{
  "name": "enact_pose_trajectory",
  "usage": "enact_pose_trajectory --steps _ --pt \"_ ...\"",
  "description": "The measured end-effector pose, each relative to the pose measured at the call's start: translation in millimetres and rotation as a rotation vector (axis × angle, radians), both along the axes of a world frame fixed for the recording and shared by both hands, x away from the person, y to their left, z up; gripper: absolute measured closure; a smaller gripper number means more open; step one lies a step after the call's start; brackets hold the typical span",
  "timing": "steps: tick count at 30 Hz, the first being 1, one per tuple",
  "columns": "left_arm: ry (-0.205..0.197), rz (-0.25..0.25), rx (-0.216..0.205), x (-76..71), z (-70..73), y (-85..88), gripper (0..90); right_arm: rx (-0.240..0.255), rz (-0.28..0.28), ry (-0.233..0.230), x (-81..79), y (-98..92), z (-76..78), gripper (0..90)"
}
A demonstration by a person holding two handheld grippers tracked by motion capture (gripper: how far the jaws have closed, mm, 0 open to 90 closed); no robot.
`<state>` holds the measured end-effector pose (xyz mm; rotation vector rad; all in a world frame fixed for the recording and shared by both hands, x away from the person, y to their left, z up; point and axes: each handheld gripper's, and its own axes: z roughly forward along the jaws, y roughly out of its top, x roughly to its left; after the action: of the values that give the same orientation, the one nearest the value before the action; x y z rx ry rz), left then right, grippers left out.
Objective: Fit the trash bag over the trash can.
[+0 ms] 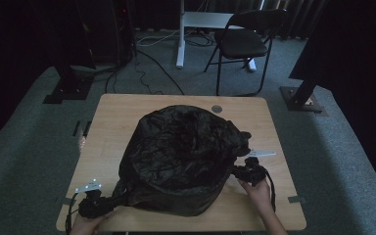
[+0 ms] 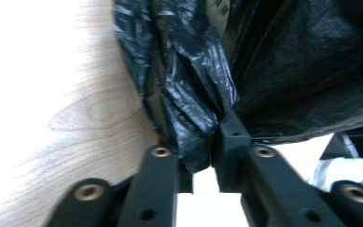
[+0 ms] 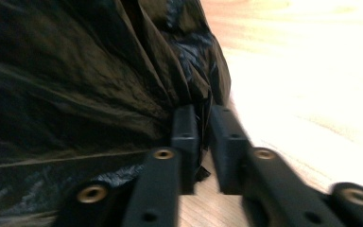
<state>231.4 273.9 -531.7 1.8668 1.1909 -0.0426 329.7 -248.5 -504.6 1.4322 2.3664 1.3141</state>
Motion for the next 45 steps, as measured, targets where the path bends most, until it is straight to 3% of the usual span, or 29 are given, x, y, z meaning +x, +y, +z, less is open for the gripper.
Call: enact_pose_trajectory --steps 2,4,10,14,17,18,20,24,27,31,32,35,39,40,45 --pt "-0.035 -0.001 0.058 -2.4 5.3 -2.2 70.4 0.015 0.017 -0.018 -1.3 -1.4 3.2 68.5" --pt "-0.056 0.010 0.089 -5.7 10.5 -3.7 58.3 0.027 0.029 -0.028 -2.6 -3.3 5.7 58.9" --pt "-0.052 0.029 0.217 -15.1 19.0 -6.5 23.8 0.064 0.051 -0.045 -4.1 -14.5 8.7 35.6" --pt "-0.051 0.024 0.211 -17.8 19.7 -2.9 10.0 0.097 0.045 -0.061 -8.9 -25.0 9.3 26.4" --pt "-0.064 0.053 0.206 -17.7 19.6 3.1 9.0 0.106 0.041 -0.068 -13.6 -35.2 9.1 20.0" --pt "-0.060 0.051 0.199 -17.8 20.4 5.8 2.0 0.117 0.042 -0.072 -15.0 -39.7 8.9 19.0" --pt "-0.081 0.068 0.178 -19.5 23.2 11.8 1.2 0.133 0.028 -0.086 -18.0 -48.7 9.0 14.2" --pt "-0.131 0.159 0.209 -24.4 25.4 20.6 0.0 0.157 0.027 -0.123 -25.5 -62.7 12.6 12.1" --pt "-0.118 0.204 0.231 -24.2 21.5 26.7 0.0 0.179 0.025 -0.157 -30.8 -70.1 18.8 12.1" --pt "-0.112 0.236 0.394 -19.0 9.8 21.3 0.0 0.212 0.031 -0.192 -34.6 -75.1 28.8 12.1" --pt "-0.110 0.243 0.416 -17.9 7.3 19.7 0.0 0.216 0.034 -0.203 -35.3 -75.4 31.1 12.1" --pt "-0.121 0.270 0.430 -16.6 5.1 18.6 0.0 0.219 0.037 -0.225 -36.4 -74.7 38.4 12.2" --pt "-0.152 0.315 0.394 -17.7 7.0 23.5 0.0 0.254 0.040 -0.269 -39.0 -76.0 50.8 12.5" --pt "-0.161 0.331 0.403 -17.8 6.7 24.2 0.0 0.264 0.042 -0.275 -39.8 -76.3 54.9 12.6" --pt "-0.180 0.338 0.420 -15.7 3.9 22.2 0.0 0.316 0.082 -0.342 -39.5 -74.4 84.4 12.7"
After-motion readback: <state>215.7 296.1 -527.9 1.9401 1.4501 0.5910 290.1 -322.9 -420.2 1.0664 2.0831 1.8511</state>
